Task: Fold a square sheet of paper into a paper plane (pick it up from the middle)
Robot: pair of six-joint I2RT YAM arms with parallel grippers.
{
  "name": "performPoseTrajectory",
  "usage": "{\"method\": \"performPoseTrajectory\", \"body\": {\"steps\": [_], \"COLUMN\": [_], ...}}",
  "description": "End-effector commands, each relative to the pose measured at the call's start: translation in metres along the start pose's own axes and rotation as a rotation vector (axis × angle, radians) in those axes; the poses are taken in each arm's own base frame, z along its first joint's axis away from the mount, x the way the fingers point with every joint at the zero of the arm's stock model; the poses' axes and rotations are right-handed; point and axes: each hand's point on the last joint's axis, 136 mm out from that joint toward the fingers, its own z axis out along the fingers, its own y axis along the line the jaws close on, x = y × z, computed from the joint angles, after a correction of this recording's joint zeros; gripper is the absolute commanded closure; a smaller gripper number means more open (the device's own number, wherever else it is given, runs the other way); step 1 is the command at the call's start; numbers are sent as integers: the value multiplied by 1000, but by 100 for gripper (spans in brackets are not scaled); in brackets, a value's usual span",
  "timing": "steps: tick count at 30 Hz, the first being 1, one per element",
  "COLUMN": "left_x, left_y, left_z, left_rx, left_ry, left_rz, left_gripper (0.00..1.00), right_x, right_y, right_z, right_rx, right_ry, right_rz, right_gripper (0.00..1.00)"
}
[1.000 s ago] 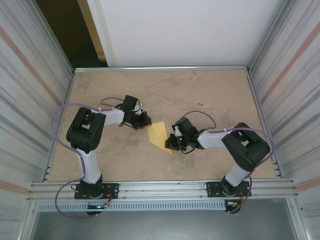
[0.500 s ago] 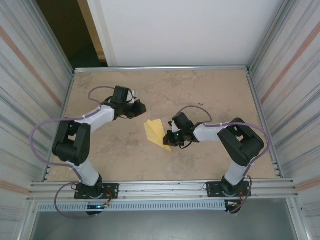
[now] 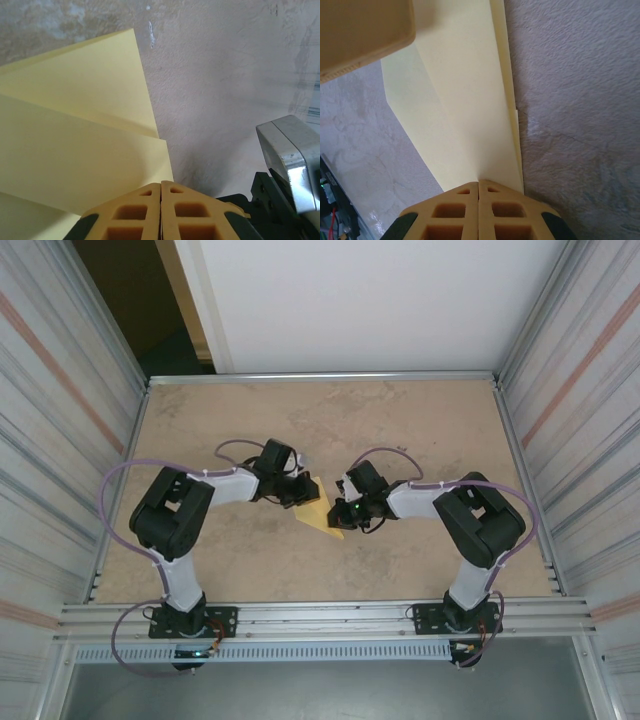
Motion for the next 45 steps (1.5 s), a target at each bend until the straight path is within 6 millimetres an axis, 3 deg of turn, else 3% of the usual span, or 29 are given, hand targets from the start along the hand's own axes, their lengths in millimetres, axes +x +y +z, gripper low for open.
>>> {"method": "performPoseTrajectory", "body": {"steps": [1,7,11,17,25,32,45], "left_x": [6,13,17,20,27,35,41], "left_y": [16,38,46,51,70,94,107], "left_z": [8,13,15,15,16,14,17], "left_rx": [-48,-127,-152,-172,-267,-382,-434], "left_ry": [4,24,36,42,75,88,107], "left_rz": [-25,-56,-70,-81,-146,-207,-249], "left_gripper": [92,93,93,93,93,94,94], "right_x": [5,-10,-18,-17,3,22,54], "right_y": [-10,18,17,9,-1,-9,-19], "right_z": [-3,-21,-26,-9,5,-2,-11], "right_rx": [20,-54,-48,-22,7,18,29], "right_ry": [14,-55,-102,-56,13,37,91], "right_rz": [37,23,45,78,89,97,108], "right_gripper": [94,91,89,89,91,92,92]}}
